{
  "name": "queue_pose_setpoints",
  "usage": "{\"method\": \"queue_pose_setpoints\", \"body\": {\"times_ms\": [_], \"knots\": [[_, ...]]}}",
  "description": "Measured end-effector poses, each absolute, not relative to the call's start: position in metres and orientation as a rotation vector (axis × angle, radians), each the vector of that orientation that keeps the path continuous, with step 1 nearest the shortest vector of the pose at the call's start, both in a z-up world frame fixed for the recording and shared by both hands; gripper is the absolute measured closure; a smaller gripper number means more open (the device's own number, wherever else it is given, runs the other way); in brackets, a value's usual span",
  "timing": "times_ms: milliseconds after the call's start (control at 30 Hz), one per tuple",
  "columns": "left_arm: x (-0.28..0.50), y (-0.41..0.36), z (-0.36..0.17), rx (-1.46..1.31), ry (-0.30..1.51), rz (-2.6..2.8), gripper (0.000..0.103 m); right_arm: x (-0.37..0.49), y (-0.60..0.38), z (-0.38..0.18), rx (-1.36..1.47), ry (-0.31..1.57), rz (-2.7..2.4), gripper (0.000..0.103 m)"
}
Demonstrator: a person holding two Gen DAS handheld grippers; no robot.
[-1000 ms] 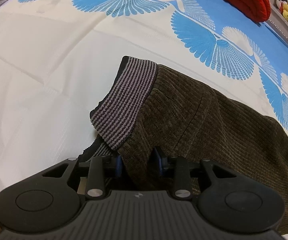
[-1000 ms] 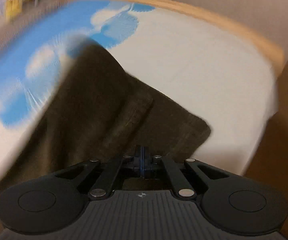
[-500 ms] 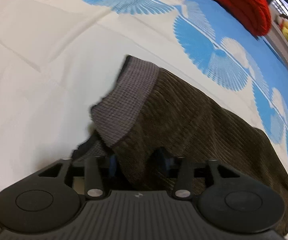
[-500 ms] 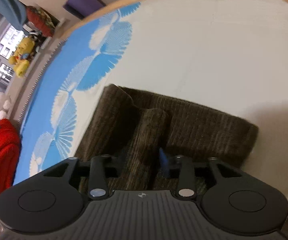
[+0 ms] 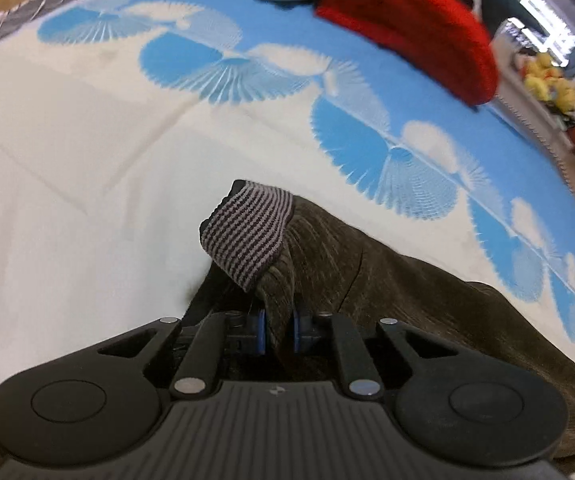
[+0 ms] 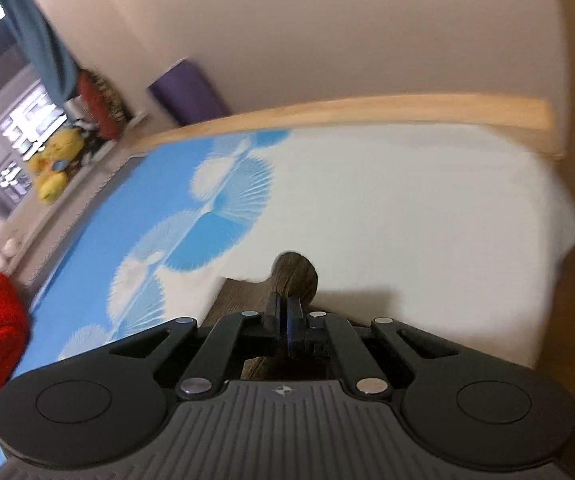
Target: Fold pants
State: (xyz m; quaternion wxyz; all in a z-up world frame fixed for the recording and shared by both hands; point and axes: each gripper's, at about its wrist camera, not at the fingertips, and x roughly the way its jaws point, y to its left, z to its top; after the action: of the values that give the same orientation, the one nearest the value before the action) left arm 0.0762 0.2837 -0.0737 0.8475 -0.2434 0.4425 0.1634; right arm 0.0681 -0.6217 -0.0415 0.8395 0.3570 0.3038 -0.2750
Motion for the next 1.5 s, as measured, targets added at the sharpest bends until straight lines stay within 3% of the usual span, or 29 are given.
{"method": "queue_pose_setpoints", "body": {"times_ms": [167, 233, 433, 500, 567, 600, 733, 867, 1233, 1500], "knots": [[0.072, 0.291, -0.111, -0.477, 1.203, 0.280, 0.089, 0.066, -0.643, -0.095, 0.827, 0.896, -0.623, 0.101], [0.069, 0.293, -0.107, -0.460, 1.191, 0.234, 0.088, 0.070, -0.642, -0.095, 0.792, 0.897, -0.609, 0.101], [0.056, 0.300, -0.079, -0.448, 1.063, 0.280, 0.069, 0.078, -0.636, -0.088, 0.736, 0.909, -0.629, 0.099], [0.053, 0.294, -0.063, -0.319, 0.988, 0.371, 0.064, 0.077, -0.632, -0.089, 0.722, 0.924, -0.647, 0.088], [0.054, 0.280, -0.050, -0.156, 0.903, 0.449, 0.064, 0.076, -0.627, -0.086, 0.680, 0.930, -0.677, 0.059], [0.056, 0.276, -0.046, -0.117, 0.868, 0.447, 0.064, 0.074, -0.625, -0.083, 0.657, 0.929, -0.691, 0.057], [0.069, 0.264, -0.056, -0.146, 0.904, 0.292, 0.065, 0.070, -0.633, -0.090, 0.734, 0.918, -0.657, 0.057], [0.093, 0.266, -0.106, -0.105, 1.198, 0.343, 0.064, 0.076, -0.636, -0.108, 0.827, 0.963, -0.605, 0.057], [0.109, 0.233, -0.071, -0.146, 0.981, 0.291, 0.063, 0.084, -0.635, -0.117, 0.816, 0.941, -0.624, 0.056], [0.114, 0.214, -0.078, -0.083, 1.021, 0.279, 0.063, 0.088, -0.631, -0.116, 0.752, 0.961, -0.615, 0.056]]}}
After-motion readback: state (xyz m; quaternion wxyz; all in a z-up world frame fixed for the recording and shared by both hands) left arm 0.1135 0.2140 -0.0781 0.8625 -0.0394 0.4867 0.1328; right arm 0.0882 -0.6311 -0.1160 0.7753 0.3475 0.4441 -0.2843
